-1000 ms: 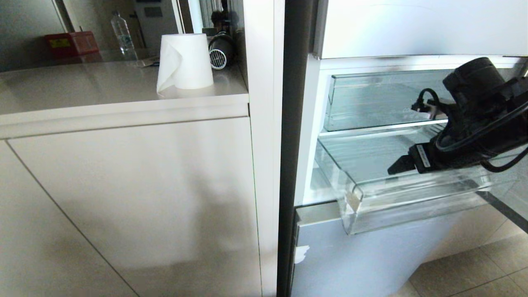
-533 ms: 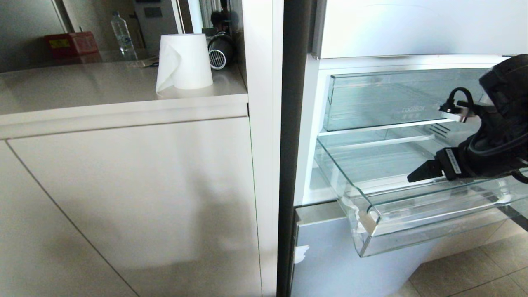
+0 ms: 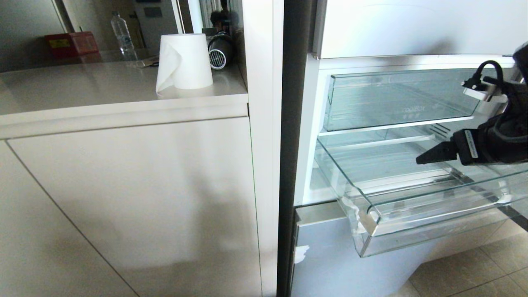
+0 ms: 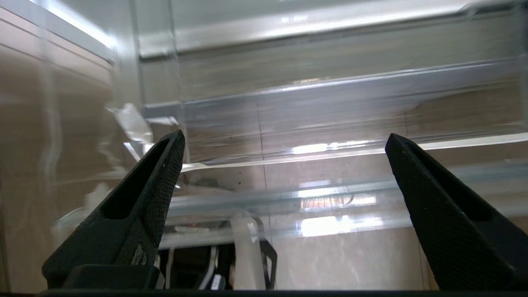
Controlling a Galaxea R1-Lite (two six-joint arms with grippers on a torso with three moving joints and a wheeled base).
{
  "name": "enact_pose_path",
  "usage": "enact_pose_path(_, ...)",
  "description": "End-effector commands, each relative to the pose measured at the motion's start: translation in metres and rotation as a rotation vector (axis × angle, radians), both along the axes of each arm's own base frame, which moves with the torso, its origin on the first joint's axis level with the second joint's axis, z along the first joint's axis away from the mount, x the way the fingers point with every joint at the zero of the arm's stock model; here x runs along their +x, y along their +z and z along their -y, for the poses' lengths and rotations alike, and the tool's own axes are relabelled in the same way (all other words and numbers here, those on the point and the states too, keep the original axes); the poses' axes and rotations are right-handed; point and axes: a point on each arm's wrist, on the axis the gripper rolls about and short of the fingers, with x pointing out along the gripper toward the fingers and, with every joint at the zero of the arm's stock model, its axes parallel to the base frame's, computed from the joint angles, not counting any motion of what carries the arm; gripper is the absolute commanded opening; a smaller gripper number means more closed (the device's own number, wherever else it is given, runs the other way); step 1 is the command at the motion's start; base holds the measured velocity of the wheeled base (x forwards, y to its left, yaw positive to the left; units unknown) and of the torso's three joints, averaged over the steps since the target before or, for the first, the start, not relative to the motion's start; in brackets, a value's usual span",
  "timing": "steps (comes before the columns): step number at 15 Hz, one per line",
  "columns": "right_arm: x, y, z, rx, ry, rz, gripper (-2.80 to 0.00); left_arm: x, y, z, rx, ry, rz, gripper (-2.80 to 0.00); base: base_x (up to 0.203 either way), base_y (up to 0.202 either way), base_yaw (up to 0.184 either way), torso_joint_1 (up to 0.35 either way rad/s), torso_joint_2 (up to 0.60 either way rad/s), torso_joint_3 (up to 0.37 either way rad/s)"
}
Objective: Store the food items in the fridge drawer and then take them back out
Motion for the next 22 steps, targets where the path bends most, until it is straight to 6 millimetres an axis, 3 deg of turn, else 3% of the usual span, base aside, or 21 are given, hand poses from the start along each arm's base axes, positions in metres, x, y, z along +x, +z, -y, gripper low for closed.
enact_pose_path(1, -0.022, 0.015, 0.004, 0.01, -0.005, 0.065, 0.0, 0.0, 0.0, 0.0, 0.0, 0.0, -0.001, -2.8, 0.0, 0.0, 0.0, 0.0, 0.0, 0.0)
enact_pose_path(3, -0.05, 0.027, 0.008, 0.018, -0.007, 0.126, 0.0, 0.0, 0.0, 0.0, 0.0, 0.0, 0.0, -2.8, 0.0, 0.0, 0.0, 0.0, 0.0, 0.0)
enact_pose_path(5, -0.072, 0.026, 0.011, 0.018, -0.012, 0.143, 0.0, 0.0, 0.0, 0.0, 0.0, 0.0, 0.0, -2.8, 0.0, 0.0, 0.0, 0.0, 0.0, 0.0)
enact_pose_path(7, -0.074, 0.014, 0.015, 0.009, -0.034, 0.104, 0.0, 0.0, 0.0, 0.0, 0.0, 0.0, 0.0, -2.8, 0.0, 0.0, 0.0, 0.0, 0.0, 0.0)
enact_pose_path(10, -0.037, -0.001, 0.02, 0.001, -0.074, 0.054, 0.0, 0.0, 0.0, 0.0, 0.0, 0.0, 0.0, -2.8, 0.0, 0.0, 0.0, 0.0, 0.0, 0.0)
enact_pose_path(15, 0.041, -0.036, 0.053, -0.015, -0.197, 0.003, 0.0, 0.0, 0.0, 0.0, 0.0, 0.0, 0.0, -2.8, 0.0, 0.0, 0.0, 0.0, 0.0, 0.0)
enact_pose_path(18, 0.058, -0.051, 0.065, -0.022, -0.22, -0.043, 0.0, 0.0, 0.0, 0.0, 0.0, 0.0, 0.0, -2.8, 0.0, 0.0, 0.0, 0.0, 0.0, 0.0)
enact_pose_path(22, 0.065, -0.064, 0.088, -0.003, -0.267, -0.086, 0.0, 0.0, 0.0, 0.0, 0.0, 0.0, 0.0, -2.8, 0.0, 0.0, 0.0, 0.0, 0.0, 0.0)
